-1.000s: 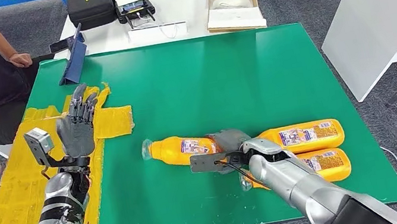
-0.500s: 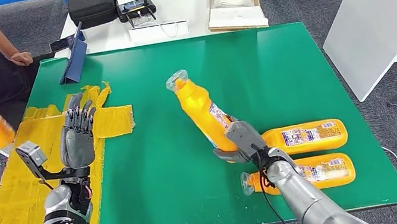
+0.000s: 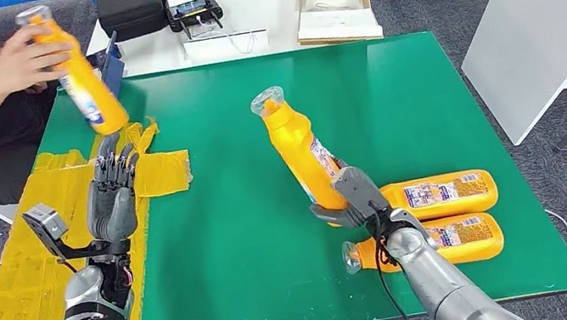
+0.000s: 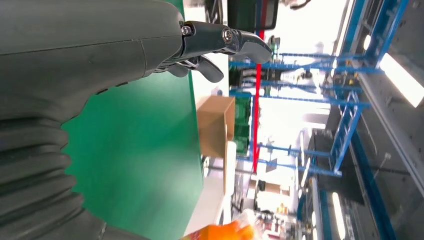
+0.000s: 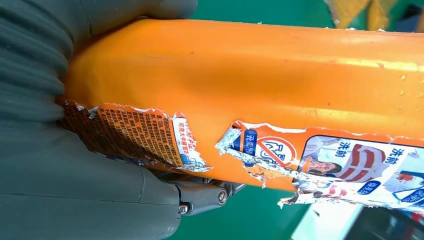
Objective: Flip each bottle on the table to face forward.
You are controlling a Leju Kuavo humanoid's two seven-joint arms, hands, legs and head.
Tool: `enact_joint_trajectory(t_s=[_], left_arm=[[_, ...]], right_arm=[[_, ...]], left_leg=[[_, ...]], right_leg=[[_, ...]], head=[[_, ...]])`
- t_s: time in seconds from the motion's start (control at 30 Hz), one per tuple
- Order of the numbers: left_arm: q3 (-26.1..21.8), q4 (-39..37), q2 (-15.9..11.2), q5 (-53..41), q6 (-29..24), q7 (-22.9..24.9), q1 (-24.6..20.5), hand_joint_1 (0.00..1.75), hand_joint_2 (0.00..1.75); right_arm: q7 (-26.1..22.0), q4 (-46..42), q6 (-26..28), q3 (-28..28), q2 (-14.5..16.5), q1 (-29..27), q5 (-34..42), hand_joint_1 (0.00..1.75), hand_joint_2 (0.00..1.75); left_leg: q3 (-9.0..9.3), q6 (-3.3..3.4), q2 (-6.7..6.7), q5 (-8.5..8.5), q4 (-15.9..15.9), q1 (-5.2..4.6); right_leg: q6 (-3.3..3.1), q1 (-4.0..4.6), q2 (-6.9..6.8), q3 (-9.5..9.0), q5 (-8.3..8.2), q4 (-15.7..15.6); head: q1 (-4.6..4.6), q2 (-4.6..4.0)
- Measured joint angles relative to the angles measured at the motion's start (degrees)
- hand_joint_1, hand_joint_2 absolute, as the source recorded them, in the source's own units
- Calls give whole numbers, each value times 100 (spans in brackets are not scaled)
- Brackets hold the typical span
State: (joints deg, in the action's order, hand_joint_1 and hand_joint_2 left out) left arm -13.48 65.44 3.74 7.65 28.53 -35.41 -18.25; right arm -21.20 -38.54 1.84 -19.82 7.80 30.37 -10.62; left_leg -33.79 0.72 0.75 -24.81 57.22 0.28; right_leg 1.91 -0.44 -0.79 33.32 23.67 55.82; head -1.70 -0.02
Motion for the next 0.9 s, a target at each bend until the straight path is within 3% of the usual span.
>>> enact_joint_trajectory(t_s=[0.17, 0.33, 0.53, 0.9], left_arm=[[132, 129, 26, 8, 154, 55, 133, 0, 175], [1114, 939, 146, 216, 348, 339, 801, 0, 175], [1272, 1160, 146, 374, 351, 359, 997, 0, 175], [1309, 1270, 143, 297, 215, 341, 1080, 0, 175]], right_arm=[[-16, -106, -13, 39, 9, -38, -201, 175, 175], [101, -504, -105, -422, 553, -168, -1172, 175, 175], [197, -678, -129, -939, 816, -260, -1393, 175, 175], [284, -693, -32, -1538, 1010, -388, -1607, 175, 175]], left_leg=[[-1, 0, 1, 0, 0, 0], [-14, 0, 1, 0, -1, 1], [-16, 0, 2, 0, -2, 3], [-21, 0, 1, 0, -1, 1]], right_leg=[[0, 0, 0, 1, 0, 0], [0, 2, 0, 14, 1, 0], [-2, 2, 1, 19, 2, 1], [-2, 0, 0, 21, 2, 0]], head=[[-2, 0], [-2, 0], [-2, 0], [-1, 0]])
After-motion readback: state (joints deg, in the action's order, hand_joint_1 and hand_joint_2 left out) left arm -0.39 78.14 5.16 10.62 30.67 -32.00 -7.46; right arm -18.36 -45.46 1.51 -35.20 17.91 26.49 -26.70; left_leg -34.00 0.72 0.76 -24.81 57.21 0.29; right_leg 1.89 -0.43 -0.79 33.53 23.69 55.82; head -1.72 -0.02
